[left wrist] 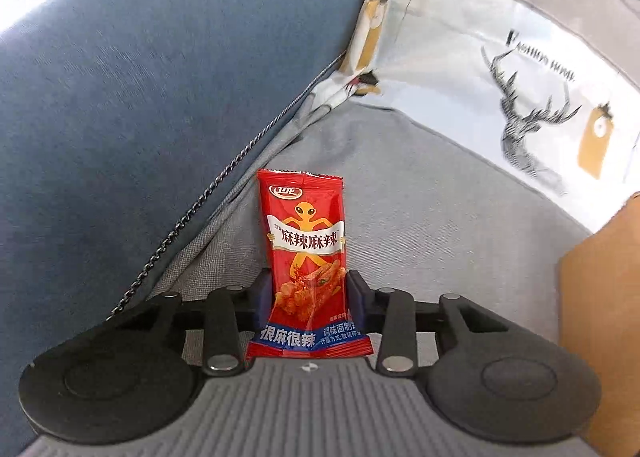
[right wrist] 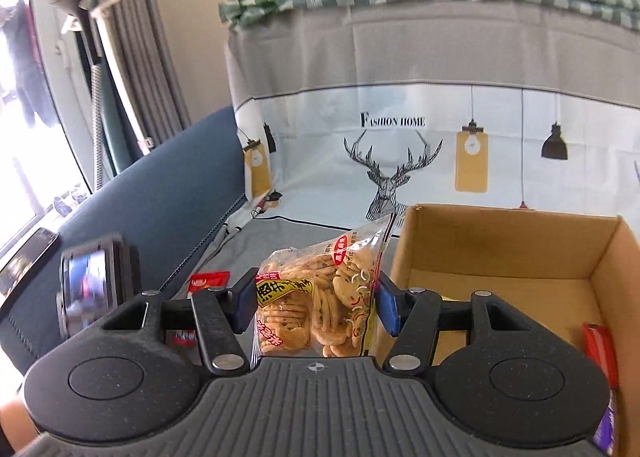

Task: Organize snacks
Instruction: 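Carry the red packet with the left gripper while the right gripper carries the cracker bag over the box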

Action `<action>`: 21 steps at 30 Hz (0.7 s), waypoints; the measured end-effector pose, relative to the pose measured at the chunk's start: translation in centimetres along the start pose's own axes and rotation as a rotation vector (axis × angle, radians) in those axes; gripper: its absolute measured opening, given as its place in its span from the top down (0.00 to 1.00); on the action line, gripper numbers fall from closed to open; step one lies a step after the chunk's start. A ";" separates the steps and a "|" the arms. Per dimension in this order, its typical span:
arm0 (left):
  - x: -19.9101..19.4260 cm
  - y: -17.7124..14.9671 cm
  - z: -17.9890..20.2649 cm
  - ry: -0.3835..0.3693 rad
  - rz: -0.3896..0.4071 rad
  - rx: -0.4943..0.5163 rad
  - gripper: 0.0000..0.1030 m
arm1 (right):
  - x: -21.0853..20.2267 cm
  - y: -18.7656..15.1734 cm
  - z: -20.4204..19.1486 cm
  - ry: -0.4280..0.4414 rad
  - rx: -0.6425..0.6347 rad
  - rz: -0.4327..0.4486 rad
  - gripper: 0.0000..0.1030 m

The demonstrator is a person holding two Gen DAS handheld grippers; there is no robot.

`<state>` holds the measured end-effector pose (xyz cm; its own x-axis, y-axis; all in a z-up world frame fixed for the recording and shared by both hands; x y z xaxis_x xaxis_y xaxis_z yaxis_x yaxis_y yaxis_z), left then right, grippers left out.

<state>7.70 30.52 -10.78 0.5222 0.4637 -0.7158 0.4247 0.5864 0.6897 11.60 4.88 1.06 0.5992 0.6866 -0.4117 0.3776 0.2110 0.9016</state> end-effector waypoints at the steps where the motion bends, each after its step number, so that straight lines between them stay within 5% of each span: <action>1: -0.6 0.1 0.0 -0.017 -0.001 -0.015 0.60 | -0.6 -0.4 0.1 0.001 -0.004 0.015 0.41; 10: -5.9 1.7 1.5 -0.120 0.086 -0.069 0.61 | -3.4 -2.2 2.0 -0.003 0.044 0.102 0.41; 21: -6.8 2.1 4.7 -0.128 0.124 -0.048 0.61 | -6.0 -2.5 7.6 -0.086 0.057 0.144 0.41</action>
<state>8.53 25.45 -3.90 0.6598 0.4480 -0.6033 0.3168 0.5622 0.7639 12.43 -5.09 0.29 0.7070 0.6446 -0.2907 0.3214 0.0733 0.9441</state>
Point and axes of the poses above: each gripper's, at about its wrist camera, not at the fingertips, and x roughly the way its jaws point, z to its right, y to its top, the point moved 6 cm from there along x, roughly the way its jaws point, and after that the axes turned 5 degrees about z, right-handed, at the moved point
